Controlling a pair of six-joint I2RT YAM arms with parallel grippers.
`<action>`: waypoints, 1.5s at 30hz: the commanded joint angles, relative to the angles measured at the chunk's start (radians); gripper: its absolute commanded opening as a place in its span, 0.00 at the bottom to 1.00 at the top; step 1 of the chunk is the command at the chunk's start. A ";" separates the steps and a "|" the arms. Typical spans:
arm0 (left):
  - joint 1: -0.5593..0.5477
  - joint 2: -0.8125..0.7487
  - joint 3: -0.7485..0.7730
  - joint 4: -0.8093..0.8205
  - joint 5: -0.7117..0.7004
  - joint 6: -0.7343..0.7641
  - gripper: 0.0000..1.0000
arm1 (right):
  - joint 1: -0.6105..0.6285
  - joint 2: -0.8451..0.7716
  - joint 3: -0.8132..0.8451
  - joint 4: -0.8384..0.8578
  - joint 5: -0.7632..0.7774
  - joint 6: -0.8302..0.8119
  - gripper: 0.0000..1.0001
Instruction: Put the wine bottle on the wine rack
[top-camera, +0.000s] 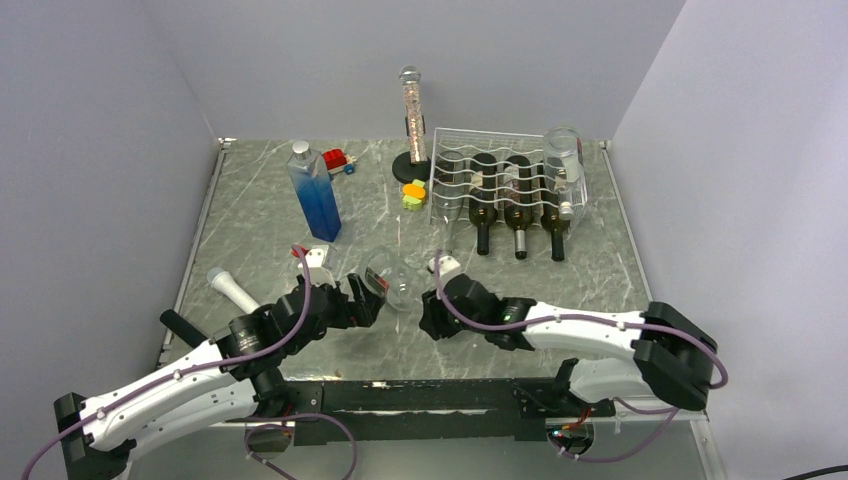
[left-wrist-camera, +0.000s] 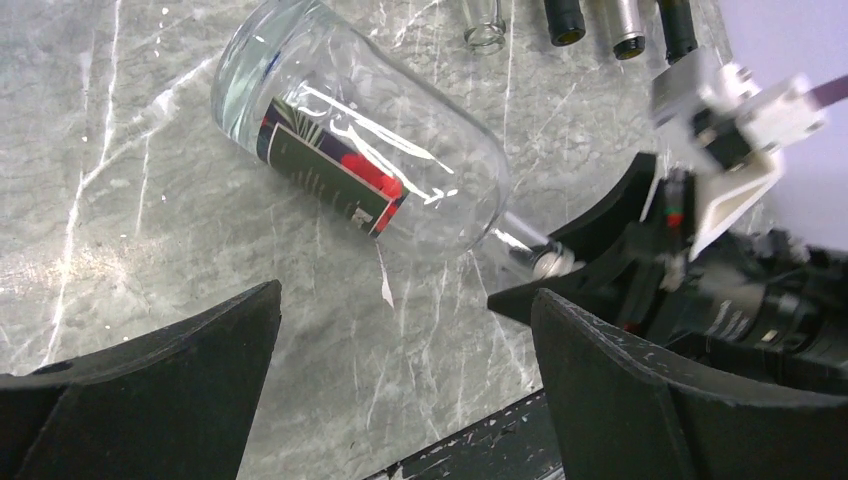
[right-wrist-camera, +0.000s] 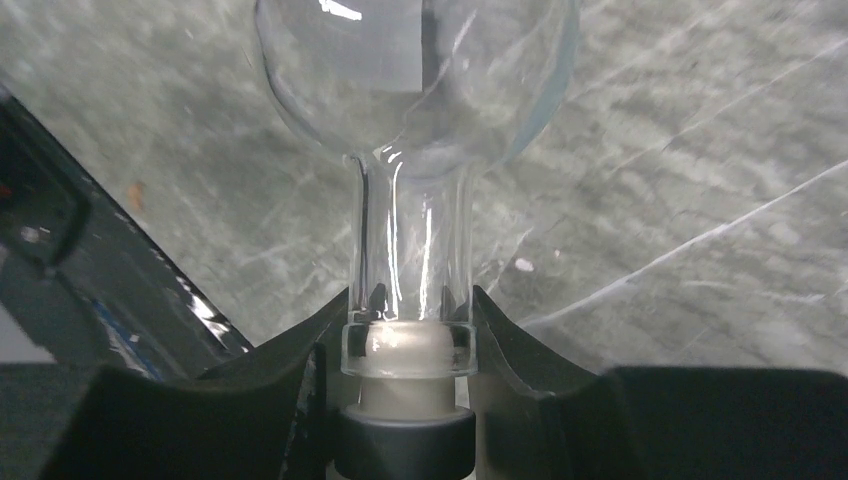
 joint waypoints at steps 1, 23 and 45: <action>0.002 -0.009 0.002 0.017 -0.033 -0.008 0.99 | 0.086 0.103 0.113 -0.066 0.148 -0.008 0.00; 0.003 -0.154 0.122 -0.193 -0.241 0.009 0.99 | 0.169 0.352 0.275 -0.090 0.269 -0.022 0.59; 0.003 -0.173 0.141 -0.213 -0.223 0.020 0.99 | 0.126 0.573 0.464 -0.214 0.241 -0.029 0.20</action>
